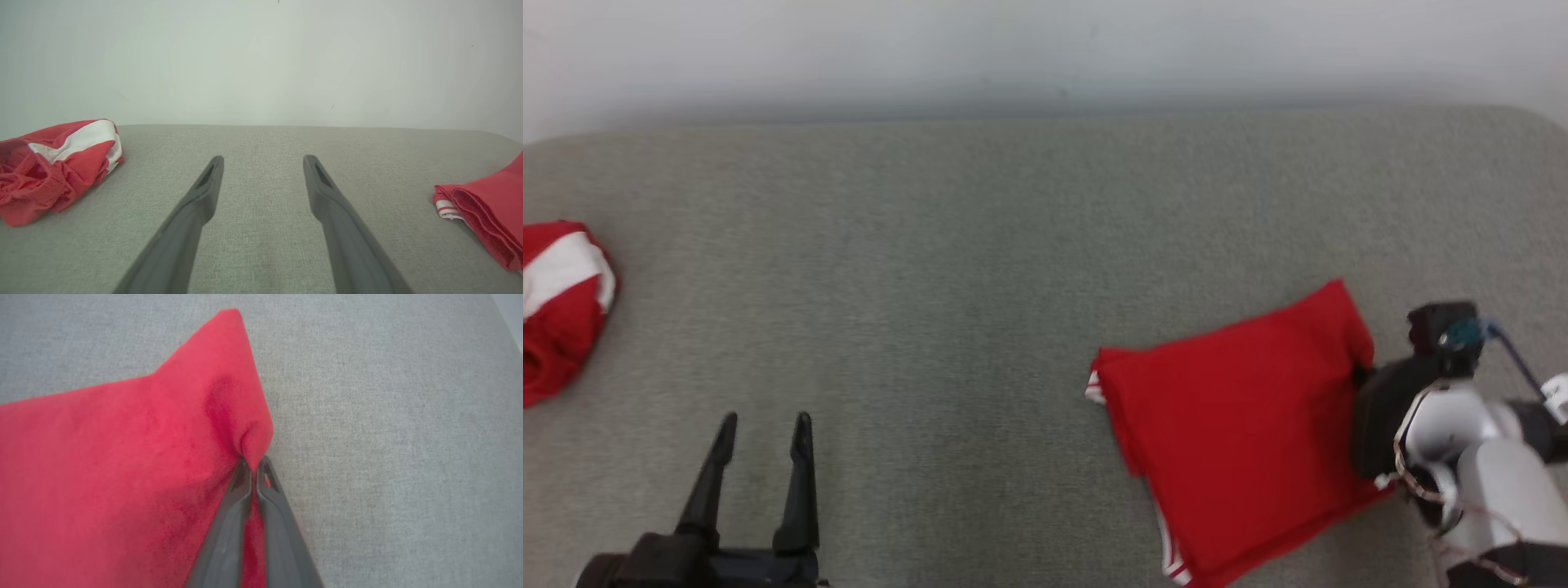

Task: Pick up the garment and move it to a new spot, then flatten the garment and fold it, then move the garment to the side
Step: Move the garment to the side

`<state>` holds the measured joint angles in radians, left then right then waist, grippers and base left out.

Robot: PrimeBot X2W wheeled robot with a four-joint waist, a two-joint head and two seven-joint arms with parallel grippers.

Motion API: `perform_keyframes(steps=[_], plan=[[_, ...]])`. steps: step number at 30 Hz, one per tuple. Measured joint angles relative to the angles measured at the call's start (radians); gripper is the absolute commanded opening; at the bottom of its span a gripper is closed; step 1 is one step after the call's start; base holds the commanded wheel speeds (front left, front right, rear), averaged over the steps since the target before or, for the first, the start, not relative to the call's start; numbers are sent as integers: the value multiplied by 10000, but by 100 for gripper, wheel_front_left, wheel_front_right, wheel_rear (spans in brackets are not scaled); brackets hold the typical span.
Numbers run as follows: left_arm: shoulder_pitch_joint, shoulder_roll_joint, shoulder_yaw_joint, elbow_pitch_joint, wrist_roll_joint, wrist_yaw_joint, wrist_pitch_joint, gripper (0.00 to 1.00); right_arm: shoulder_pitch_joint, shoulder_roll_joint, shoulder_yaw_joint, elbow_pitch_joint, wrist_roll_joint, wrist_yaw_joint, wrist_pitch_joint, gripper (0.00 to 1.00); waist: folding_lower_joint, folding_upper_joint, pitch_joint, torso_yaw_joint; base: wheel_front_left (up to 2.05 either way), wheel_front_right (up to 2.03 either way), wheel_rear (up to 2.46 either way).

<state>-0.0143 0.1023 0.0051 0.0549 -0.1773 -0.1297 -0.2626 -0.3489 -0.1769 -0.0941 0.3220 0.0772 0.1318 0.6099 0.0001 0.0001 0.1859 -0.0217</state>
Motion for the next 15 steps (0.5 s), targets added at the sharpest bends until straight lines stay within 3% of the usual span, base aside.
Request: perform_keyframes(steps=[8,15], plan=[[-797,882,-215,-825,276,0,52,100,-2024,-802,-788,1151,-138,0,-796,0,0,1,1231,-974,0,0,0],[-1220,1649,-215,-2243,533,0,713,100,-3493,-1814,-1354,1969,-732,0,-1789,0,1,1,2533,-1790,0,0,0]])
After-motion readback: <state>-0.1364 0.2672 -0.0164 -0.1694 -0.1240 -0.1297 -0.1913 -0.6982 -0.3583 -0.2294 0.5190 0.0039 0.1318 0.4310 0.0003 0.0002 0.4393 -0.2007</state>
